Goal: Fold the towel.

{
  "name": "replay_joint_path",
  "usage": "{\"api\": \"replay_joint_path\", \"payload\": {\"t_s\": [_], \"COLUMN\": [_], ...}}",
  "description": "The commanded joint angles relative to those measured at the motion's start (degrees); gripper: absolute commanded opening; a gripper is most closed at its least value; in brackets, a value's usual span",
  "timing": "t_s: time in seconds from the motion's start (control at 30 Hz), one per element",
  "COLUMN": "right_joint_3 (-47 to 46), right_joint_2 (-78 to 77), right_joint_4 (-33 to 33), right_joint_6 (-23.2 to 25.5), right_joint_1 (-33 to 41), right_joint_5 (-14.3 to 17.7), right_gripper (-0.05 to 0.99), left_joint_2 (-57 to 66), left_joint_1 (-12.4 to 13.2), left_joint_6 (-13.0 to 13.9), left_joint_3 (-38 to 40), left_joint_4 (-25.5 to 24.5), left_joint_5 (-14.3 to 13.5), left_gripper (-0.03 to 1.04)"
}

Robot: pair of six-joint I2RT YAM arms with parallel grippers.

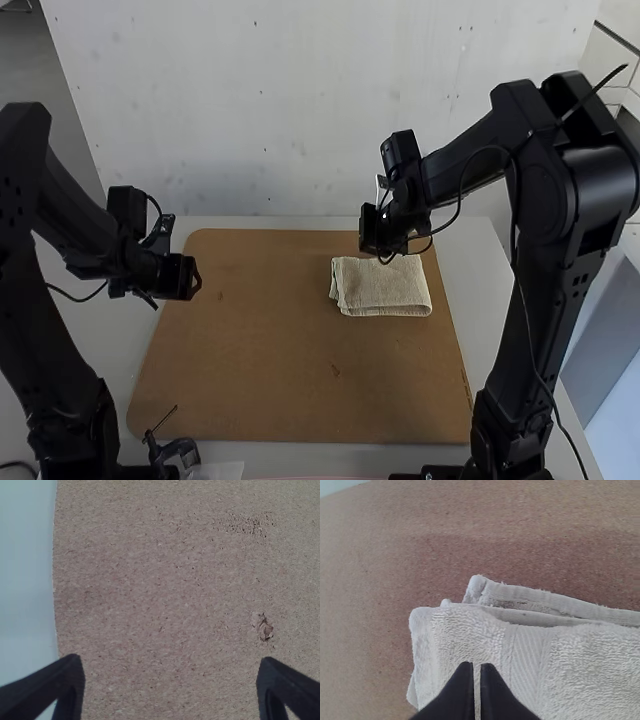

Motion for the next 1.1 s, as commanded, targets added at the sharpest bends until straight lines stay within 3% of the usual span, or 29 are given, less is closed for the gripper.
{"api": "replay_joint_path", "payload": {"t_s": [0.0, 0.53, 0.67, 0.83, 0.9, 1.07], "right_joint_3": [-1.0, -0.9, -1.0, -0.6, -0.4, -0.5], "right_joint_2": [0.7, 12.3, 8.5, 2.6, 2.4, 4.3], "right_joint_4": [0.3, 5.0, 4.7, 2.5, 2.4, 3.2], "right_joint_6": [-2.7, -3.0, -2.4, -2.2, -2.1, -0.9], "right_joint_1": [-1.3, -0.6, -1.2, -1.5, -1.2, 1.0], "right_joint_5": [1.6, 4.1, 3.9, 3.5, 3.5, 3.4], "right_gripper": [0.02, 0.02, 0.11, 0.09, 0.02, 0.02], "left_joint_2": [-1.0, -0.9, -0.8, -0.8, -0.8, -0.8], "left_joint_1": [-0.7, 0.2, 0.2, 0.1, -0.1, 0.0], "left_joint_6": [0.3, 0.4, 0.4, 0.4, 0.3, 0.3], "left_joint_3": [0.0, -0.1, -0.3, -0.3, -0.3, -0.3], "left_joint_4": [0.7, 0.7, 0.8, 0.9, 0.9, 0.9], "left_joint_5": [0.7, 0.7, 0.7, 0.7, 0.8, 0.8], "left_gripper": [0.75, 0.75, 0.75, 0.75, 0.75, 0.75]}}
